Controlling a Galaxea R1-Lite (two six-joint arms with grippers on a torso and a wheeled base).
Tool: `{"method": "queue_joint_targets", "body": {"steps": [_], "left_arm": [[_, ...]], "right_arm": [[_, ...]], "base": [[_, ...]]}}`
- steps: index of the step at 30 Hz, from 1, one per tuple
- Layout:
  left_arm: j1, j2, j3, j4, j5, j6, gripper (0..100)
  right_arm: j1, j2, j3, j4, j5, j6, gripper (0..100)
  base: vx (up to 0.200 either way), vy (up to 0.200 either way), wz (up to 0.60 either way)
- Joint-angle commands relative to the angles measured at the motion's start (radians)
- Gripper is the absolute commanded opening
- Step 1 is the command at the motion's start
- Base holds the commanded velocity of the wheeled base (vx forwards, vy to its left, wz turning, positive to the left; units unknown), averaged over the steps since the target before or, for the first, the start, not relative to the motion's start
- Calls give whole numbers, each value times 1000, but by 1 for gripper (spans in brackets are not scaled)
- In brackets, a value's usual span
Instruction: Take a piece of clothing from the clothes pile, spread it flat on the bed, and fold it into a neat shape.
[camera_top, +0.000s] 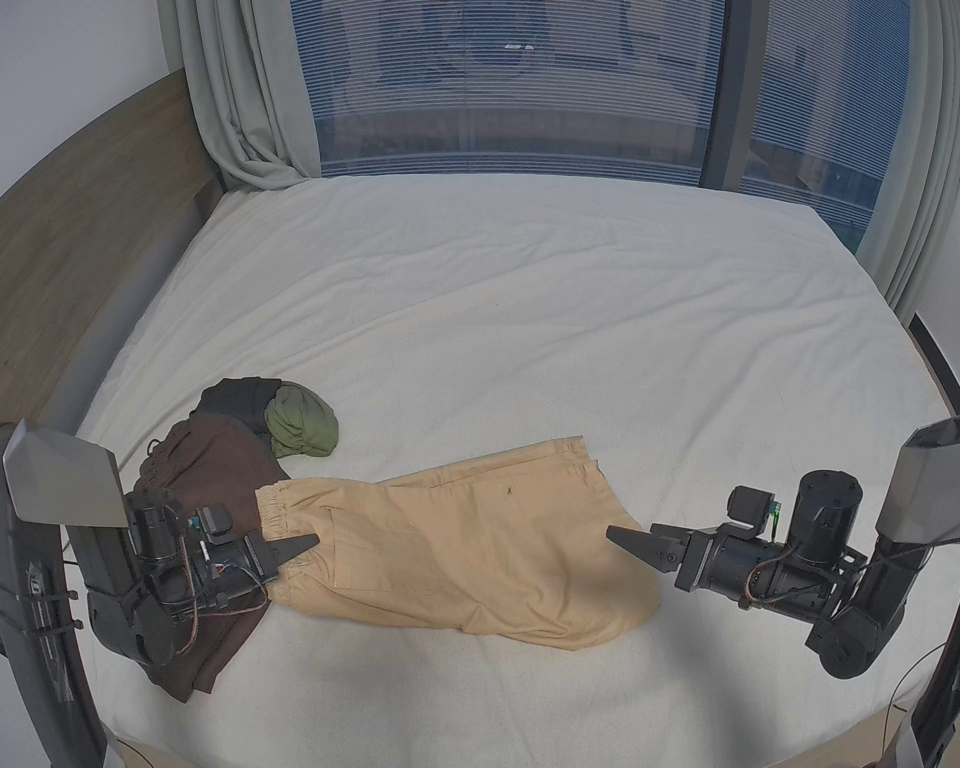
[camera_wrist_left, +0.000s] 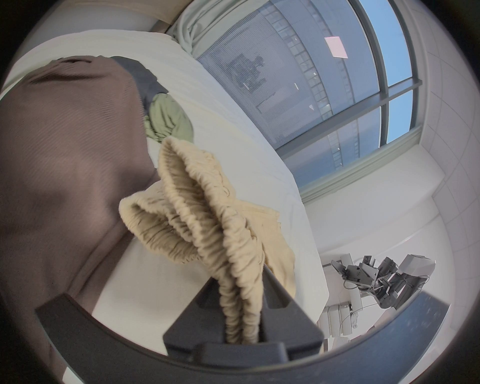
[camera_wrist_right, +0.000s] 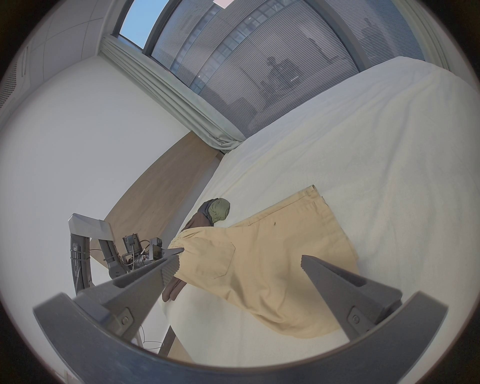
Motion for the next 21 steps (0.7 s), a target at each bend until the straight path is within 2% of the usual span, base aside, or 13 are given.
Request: {"method": "queue_joint_targets", "body": {"steps": [1,10,21], "left_arm": [[-59,-2,-44,0,8,-4,0],[-214,1,-161,1,120,-60,0],[-306,11,-288,14,148,-101,0]], "right_arm": [[-7,-1,-3,-1,1,0,100],[-8,-2,-6,-1,1,0,100],[-37,-2,-21,-1,1,0,100]], "base": [[0,0,0],[0,0,0],[0,0,0]]}}
